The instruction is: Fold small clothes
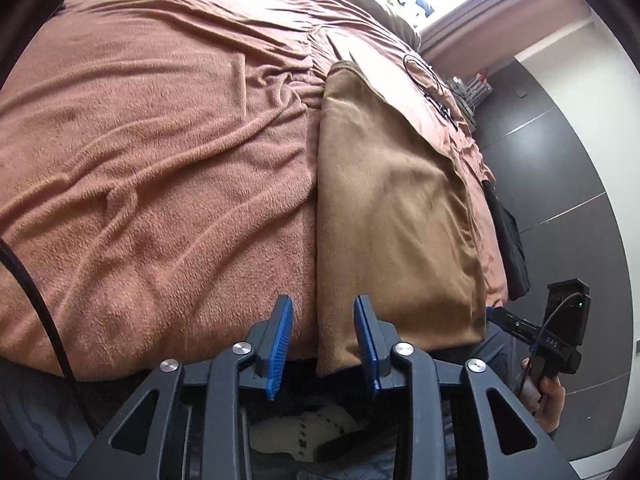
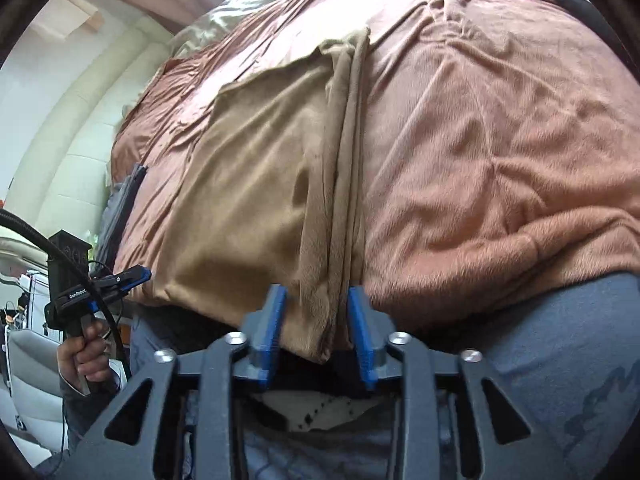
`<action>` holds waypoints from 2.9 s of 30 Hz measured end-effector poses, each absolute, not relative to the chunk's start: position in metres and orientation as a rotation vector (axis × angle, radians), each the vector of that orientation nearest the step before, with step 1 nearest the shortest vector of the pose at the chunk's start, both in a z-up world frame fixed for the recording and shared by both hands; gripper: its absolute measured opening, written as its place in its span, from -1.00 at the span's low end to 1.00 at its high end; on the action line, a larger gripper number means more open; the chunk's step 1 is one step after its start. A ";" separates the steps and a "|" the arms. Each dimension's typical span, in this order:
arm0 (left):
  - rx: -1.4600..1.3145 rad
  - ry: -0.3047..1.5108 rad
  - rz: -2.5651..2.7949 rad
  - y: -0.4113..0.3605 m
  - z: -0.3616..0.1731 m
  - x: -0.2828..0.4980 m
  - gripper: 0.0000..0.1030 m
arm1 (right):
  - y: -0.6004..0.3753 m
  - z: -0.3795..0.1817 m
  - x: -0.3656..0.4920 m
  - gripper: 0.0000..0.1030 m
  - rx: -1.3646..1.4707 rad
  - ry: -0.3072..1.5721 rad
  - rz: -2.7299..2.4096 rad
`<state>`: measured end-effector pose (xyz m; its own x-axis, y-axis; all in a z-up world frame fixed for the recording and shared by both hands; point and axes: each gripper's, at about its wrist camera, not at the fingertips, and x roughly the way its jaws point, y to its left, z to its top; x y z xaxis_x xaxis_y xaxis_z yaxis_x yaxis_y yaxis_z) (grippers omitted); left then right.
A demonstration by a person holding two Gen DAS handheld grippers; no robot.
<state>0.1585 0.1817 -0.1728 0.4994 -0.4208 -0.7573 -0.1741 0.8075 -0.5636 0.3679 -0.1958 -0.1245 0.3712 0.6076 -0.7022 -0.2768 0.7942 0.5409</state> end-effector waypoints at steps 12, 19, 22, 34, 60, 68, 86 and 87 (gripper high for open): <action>-0.626 1.070 -0.159 0.189 -0.177 0.215 0.01 | -0.208 -0.133 0.422 -0.07 0.448 1.001 0.605; -0.618 1.093 -0.158 0.189 -0.185 0.254 0.01 | -0.197 -0.147 0.464 -0.07 0.467 1.008 0.643; -0.616 1.098 -0.166 0.189 -0.187 0.272 0.01 | -0.193 -0.154 0.485 -0.07 0.484 1.018 0.651; -0.624 1.127 -0.137 0.192 -0.203 0.343 0.01 | -0.176 -0.182 0.554 -0.07 0.598 1.060 0.710; -0.697 1.126 -0.208 0.213 -0.217 0.429 -0.76 | -0.159 -0.207 0.644 -0.46 0.590 1.098 0.837; -0.727 1.075 -0.266 0.214 -0.191 0.419 -0.86 | -0.146 -0.180 0.621 -0.75 0.496 1.041 0.755; -0.674 0.882 -0.407 0.188 -0.085 0.367 -0.87 | -0.153 -0.108 0.524 -0.76 0.420 0.877 0.715; -0.670 0.874 -0.412 0.186 -0.080 0.363 -0.87 | -0.154 -0.104 0.516 -0.76 0.416 0.867 0.713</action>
<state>0.3633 0.1857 -0.0800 0.5846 -0.5841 -0.5630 0.0636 0.7248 -0.6860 0.5158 -0.1542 -0.1044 0.4420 0.7141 -0.5428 -0.3946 0.6983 0.5972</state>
